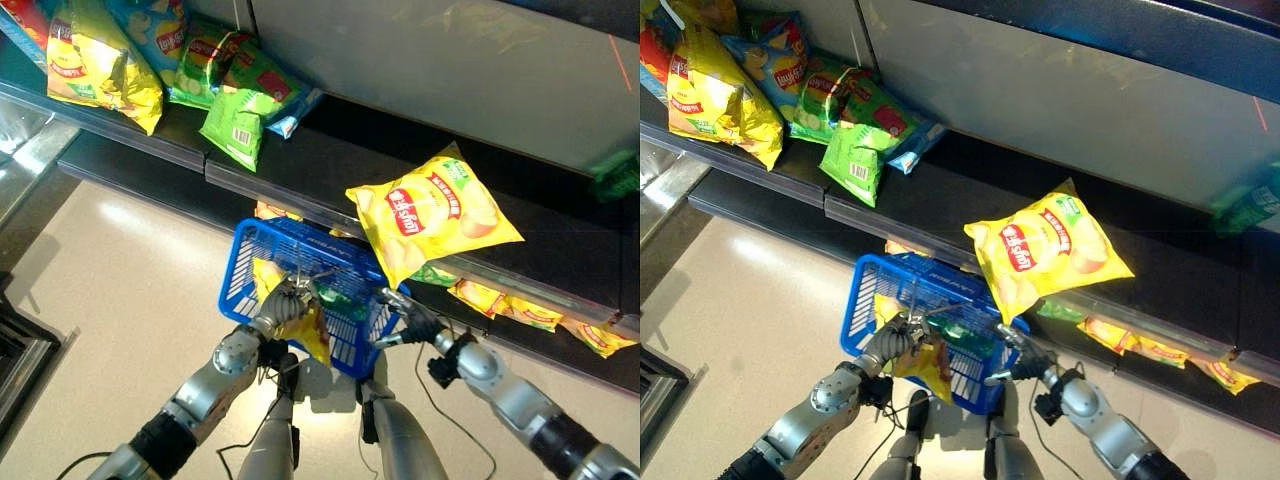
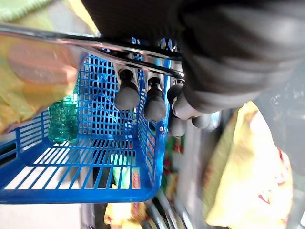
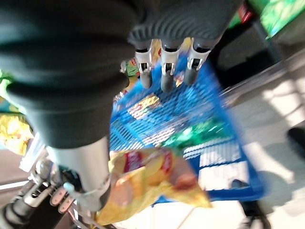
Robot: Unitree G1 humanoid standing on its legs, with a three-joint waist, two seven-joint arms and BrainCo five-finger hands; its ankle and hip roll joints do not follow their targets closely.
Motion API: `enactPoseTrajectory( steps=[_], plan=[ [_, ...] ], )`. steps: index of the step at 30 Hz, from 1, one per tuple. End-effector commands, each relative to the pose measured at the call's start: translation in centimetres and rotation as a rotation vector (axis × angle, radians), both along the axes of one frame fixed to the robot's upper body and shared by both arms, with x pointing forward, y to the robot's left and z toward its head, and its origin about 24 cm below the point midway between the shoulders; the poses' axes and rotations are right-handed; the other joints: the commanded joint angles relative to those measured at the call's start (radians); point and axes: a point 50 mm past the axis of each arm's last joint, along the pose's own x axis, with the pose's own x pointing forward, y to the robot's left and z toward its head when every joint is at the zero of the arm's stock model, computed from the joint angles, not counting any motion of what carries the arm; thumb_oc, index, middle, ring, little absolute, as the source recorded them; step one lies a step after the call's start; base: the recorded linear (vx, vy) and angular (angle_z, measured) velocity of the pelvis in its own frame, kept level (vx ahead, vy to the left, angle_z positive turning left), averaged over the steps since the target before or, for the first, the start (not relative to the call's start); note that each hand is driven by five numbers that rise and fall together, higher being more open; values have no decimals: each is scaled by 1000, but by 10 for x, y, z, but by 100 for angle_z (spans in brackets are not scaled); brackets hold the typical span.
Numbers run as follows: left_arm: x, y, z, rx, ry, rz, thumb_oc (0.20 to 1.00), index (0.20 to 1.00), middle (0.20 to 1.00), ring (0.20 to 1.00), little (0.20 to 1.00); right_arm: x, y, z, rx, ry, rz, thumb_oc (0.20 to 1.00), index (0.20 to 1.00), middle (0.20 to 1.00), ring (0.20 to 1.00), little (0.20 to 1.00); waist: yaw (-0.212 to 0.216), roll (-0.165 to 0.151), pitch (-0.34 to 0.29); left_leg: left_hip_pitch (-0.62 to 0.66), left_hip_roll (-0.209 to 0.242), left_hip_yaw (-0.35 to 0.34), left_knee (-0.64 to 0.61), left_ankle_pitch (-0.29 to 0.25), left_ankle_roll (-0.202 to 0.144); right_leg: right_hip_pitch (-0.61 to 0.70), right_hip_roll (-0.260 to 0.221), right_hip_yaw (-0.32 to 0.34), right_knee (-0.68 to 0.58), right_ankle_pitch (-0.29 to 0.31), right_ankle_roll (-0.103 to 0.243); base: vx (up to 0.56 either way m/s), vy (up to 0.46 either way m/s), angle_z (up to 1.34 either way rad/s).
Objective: Pick up the snacks into the basket
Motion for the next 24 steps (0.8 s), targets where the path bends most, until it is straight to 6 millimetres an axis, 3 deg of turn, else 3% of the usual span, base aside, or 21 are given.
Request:
enactPoseTrajectory(
  steps=[1, 3, 7, 9, 10, 12, 13, 16, 17, 20, 22, 23, 24],
  plan=[
    [-4, -12, 45, -77, -276, -96, 200, 200, 200, 200, 200, -16, 9, -6, 36, 20, 94, 1000, 1000, 1000, 1000, 1000, -7, -33, -150, -19, 1, 28, 76, -111, -4, 33, -69, 61, -64, -15, 159, 7, 45, -21],
    [-6, -4, 35, -39, -250, -73, 200, 200, 200, 200, 200, -20, 0, -15, 5, 64, 75, 1000, 1000, 1000, 1000, 1000, -9, -34, -167, -7, 0, 36, 80, -119, -1, 48, -63, 76, -78, -10, 161, 13, 53, -21],
    [-13, 18, -1, 13, -130, 23, 200, 200, 200, 200, 200, -41, -28, -71, 16, 246, -143, 1000, 1000, 1000, 1000, 1000, -18, -43, -219, 40, -6, 51, 101, -152, 15, 101, -53, 107, -88, -14, 166, 58, 65, -25],
    [-15, 22, -9, 27, -105, 42, 200, 200, 200, 200, 200, -46, -32, -81, 16, 274, -192, 1000, 1000, 1000, 1000, 1000, -19, -43, -227, 50, -7, 55, 104, -159, 19, 114, -53, 112, -90, -15, 167, 40, 63, -19],
    [-19, 29, -24, 31, -55, 86, 200, 200, 200, 200, 200, -61, -43, -108, 64, 364, -341, 1000, 1000, 1000, 1000, 1000, -26, -41, -249, 68, -11, 61, 108, -172, 28, 129, -56, 125, -92, -15, 174, 49, 90, -19],
    [-21, 32, -30, 34, -32, 105, 200, 200, 200, 200, 200, -69, -45, -117, 91, 392, -393, 1000, 1000, 1000, 1000, 1000, -29, -39, -259, 77, -14, 66, 108, -176, 31, 136, -57, 132, -94, -14, 177, 38, 101, -13],
    [-28, 38, -42, 53, 9, 125, 200, 200, 200, 200, 200, -82, -53, -136, 128, 456, -523, 1000, 1000, 1000, 1000, 1000, -33, -33, -277, 90, -21, 75, 110, -187, 41, 146, -64, 144, -101, -9, 186, 14, 86, -17],
    [-36, 44, -57, 61, 65, 156, 200, 200, 200, 200, 200, -94, -57, -152, 125, 516, -616, 1000, 1000, 1000, 1000, 1000, -30, -29, -293, 105, -30, 82, 113, -199, 50, 156, -69, 156, -102, -6, 195, 26, 131, -29],
    [-45, 50, -70, 98, 113, 166, 200, 200, 200, 200, 200, -111, -63, -169, 92, 599, -695, 1000, 1000, 1000, 1000, 1000, -25, -22, -301, 118, -42, 87, 117, -207, 60, 167, -78, 161, -103, 3, 206, 8, 129, -20],
    [-63, 58, -99, 143, 229, 196, 200, 200, 200, 200, 200, -142, -71, -191, 34, 736, -815, 1000, 1000, 1000, 1000, 1000, -16, -15, -316, 141, -63, 87, 109, -215, 72, 176, -89, 174, -110, 18, 220, -3, 151, -20],
    [-78, 64, -123, 153, 341, 241, 200, 200, 200, 200, 200, -158, -75, -199, 13, 803, -887, 1000, 1000, 1000, 1000, 1000, -11, -9, -325, 158, -66, 91, 92, -212, 75, 175, -95, 170, -109, 28, 228, -5, 100, -25],
    [-78, 63, -123, 153, 340, 241, 200, 200, 200, 200, 200, -158, -76, -199, 13, 803, -887, 1000, 1000, 1000, 1000, 1000, -10, -8, -324, 160, -66, 91, 91, -212, 75, 176, -94, 170, -109, 28, 228, -20, 75, -26],
    [-91, 73, -140, 185, 423, 308, 200, 200, 200, 200, 200, -164, -75, -202, 15, 825, -920, 1000, 1000, 1000, 1000, 1000, -3, -1, -327, 179, -58, 98, 68, -202, 74, 169, -98, 135, -98, 33, 230, -17, 49, -29]
  ],
)
